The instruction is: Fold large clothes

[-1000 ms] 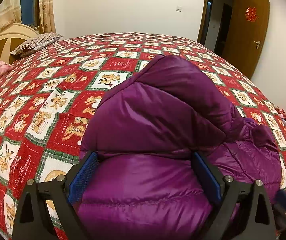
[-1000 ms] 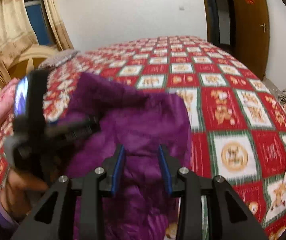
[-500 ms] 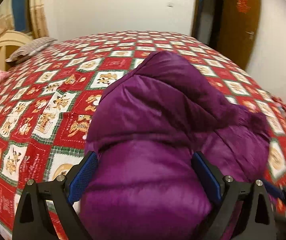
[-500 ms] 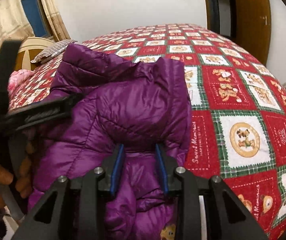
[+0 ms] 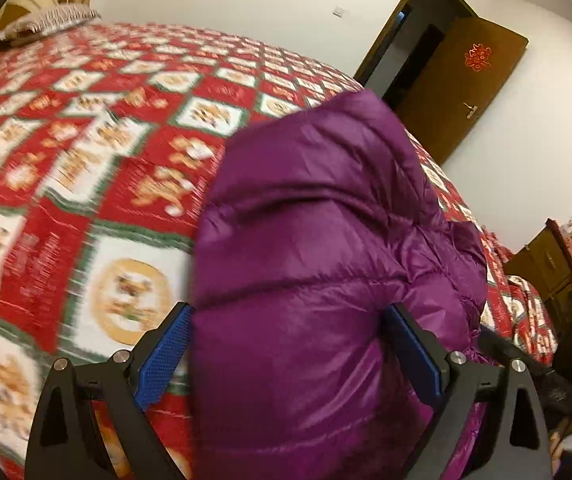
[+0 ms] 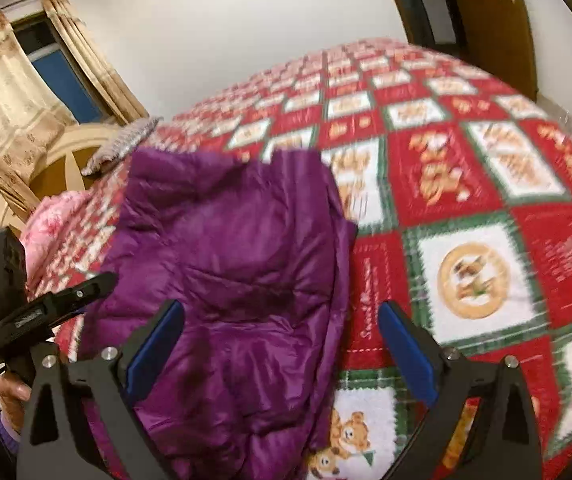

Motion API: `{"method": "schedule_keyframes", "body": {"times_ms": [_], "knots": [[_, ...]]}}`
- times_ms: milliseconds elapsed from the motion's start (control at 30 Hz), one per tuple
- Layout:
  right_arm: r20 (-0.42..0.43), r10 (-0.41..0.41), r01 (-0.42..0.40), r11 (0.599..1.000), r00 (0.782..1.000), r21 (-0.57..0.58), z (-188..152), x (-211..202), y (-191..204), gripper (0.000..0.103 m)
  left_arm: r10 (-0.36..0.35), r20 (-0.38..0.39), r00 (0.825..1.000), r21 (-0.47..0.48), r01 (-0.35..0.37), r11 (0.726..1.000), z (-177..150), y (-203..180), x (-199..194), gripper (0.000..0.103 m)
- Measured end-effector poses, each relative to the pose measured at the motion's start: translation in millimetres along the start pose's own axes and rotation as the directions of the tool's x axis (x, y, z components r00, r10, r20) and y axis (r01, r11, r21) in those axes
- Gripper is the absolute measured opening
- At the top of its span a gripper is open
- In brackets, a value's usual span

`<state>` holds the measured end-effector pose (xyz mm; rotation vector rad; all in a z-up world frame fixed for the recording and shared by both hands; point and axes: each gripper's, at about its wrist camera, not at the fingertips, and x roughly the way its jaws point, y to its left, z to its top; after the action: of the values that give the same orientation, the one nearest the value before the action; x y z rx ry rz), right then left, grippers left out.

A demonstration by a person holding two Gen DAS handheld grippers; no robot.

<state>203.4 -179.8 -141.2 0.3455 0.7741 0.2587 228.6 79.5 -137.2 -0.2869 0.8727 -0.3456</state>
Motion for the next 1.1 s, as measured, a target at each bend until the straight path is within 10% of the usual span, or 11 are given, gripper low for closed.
{"method": "schedule_keyframes", "body": {"times_ms": [300,533,1100], "knots": [[-0.02,0.007,-0.008,0.999,1.0,-0.048,-9,19,3,0.099,-0.018,-0.073,0.997,-0.038,0.015,0.999,5,7,14,0.098],[-0.035,0.018,-0.02,0.998,0.999,-0.062,7,22,1,0.098,0.138,-0.014,0.99,0.193,-0.133,0.972,18,-24,9,0.098],[-0.049,0.036,-0.041,0.994,0.998,-0.104,2,41,13,0.088,0.163,-0.006,0.987,0.158,-0.16,0.974,17,-22,27,0.098]]}}
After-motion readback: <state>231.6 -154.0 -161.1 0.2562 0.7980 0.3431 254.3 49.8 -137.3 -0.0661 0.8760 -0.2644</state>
